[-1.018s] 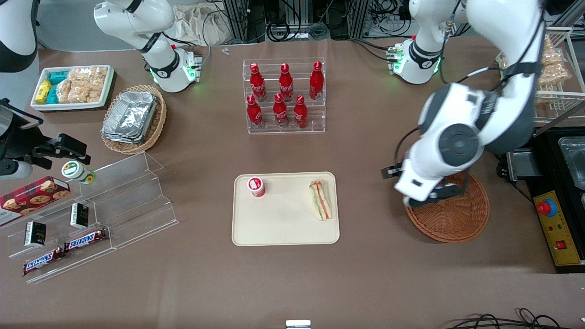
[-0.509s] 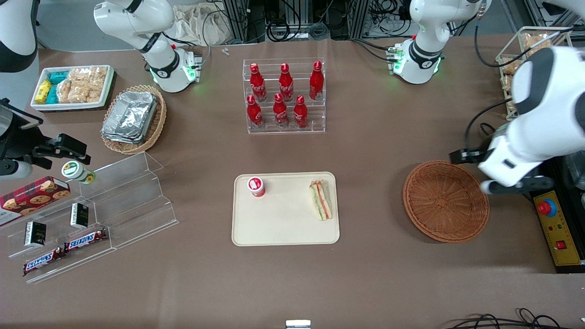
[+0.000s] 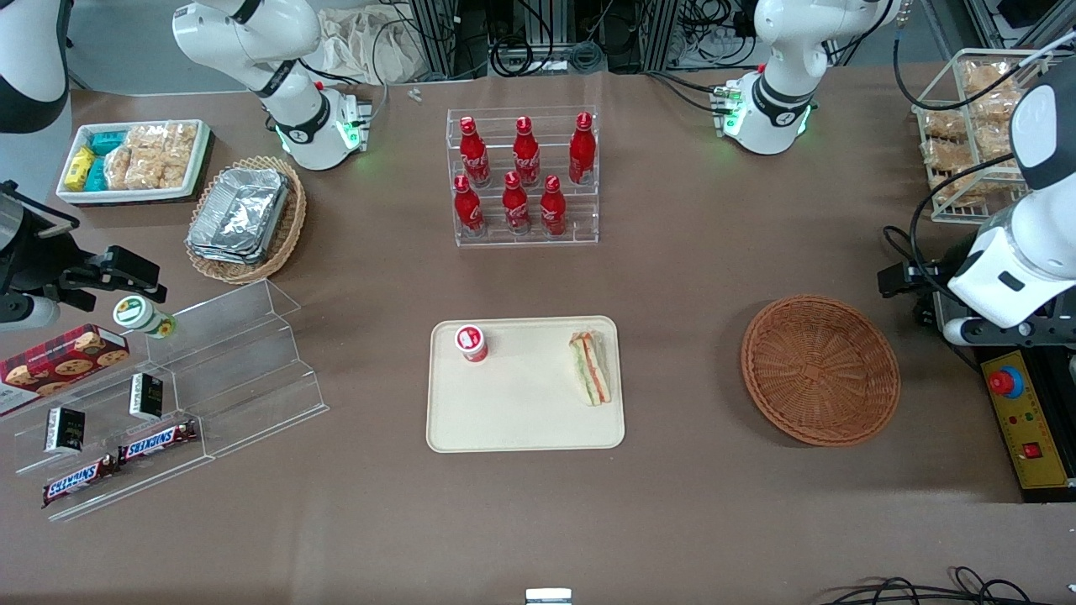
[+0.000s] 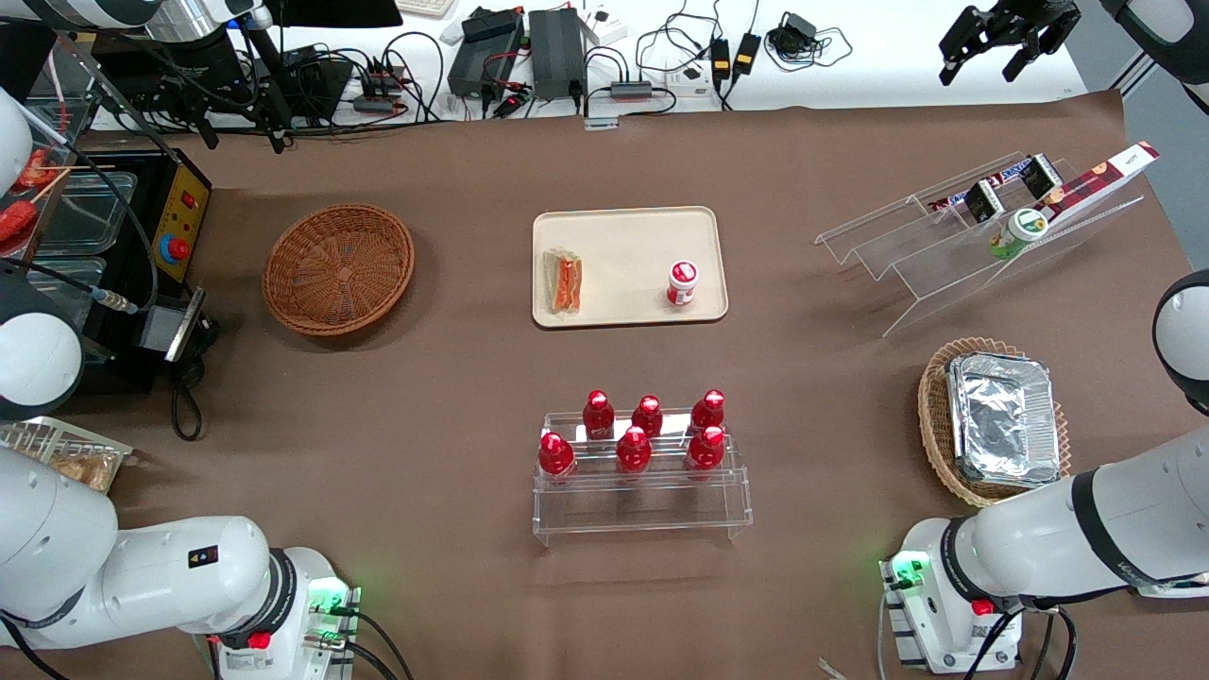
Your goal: Place sandwich from basket to tray
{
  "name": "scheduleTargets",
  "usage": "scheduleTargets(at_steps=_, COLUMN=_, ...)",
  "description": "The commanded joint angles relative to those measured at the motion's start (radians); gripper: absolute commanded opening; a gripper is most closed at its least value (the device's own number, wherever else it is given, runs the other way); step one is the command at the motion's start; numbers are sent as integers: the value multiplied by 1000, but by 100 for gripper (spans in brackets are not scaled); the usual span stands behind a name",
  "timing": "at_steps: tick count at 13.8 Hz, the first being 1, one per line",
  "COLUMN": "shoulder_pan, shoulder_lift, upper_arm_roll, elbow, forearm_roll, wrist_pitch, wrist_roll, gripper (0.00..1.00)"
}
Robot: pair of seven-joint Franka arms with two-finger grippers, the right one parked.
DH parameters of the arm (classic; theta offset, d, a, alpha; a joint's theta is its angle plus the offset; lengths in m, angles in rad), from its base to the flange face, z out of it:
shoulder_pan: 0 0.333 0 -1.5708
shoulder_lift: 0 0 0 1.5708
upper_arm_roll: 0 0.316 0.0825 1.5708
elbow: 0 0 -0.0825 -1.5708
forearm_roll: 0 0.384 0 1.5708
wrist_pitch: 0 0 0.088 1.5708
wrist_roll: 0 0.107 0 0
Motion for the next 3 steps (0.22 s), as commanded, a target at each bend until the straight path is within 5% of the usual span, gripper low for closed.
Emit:
scheduleTargets(at_steps=1, shoulder_pan=5, shoulder_lift=48, upper_arm_roll=-7, elbow=89, forearm_roll=5, wrist_pitch=-15, wrist_roll=17, gripper=99)
scheduleTargets(at_steps=3, shoulder_pan=5, shoulder_lift=48, upper_arm_roll=-7, elbow=89, forearm_roll=0, wrist_pitch=-15, wrist_roll=17, gripper=99)
